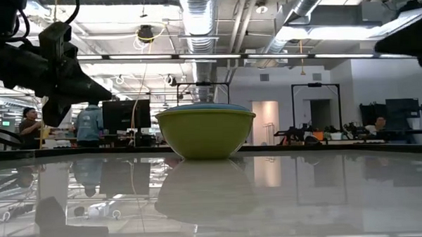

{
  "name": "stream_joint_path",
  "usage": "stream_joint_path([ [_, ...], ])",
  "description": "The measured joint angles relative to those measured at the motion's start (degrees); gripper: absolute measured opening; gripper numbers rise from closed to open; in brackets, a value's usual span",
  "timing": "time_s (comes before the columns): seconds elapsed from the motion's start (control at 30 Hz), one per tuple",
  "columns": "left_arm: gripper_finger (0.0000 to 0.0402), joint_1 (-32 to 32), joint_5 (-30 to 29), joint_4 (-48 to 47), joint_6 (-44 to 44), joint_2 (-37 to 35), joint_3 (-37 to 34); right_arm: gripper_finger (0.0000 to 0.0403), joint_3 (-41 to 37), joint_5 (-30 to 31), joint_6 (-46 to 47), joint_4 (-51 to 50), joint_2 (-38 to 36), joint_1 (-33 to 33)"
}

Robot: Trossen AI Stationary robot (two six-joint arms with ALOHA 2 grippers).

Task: Nest bowls inside each other
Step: Return to Home Position

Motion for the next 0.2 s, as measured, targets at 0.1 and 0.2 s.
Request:
stream_joint_path([
  [0.1, 0.0000, 0.0, -0.1, -0.3, -0.2, 0.0, 0.0, 0.0084, 0.0, -4.5, -3.5, 2.3, 1.4, -6.3],
  [0.2, 0.0000, 0.0, -0.9, -0.3, 0.1, 0.0, 0.1, 0.0084, 0.0, -6.2, -5.7, 3.1, 2.5, -12.2],
])
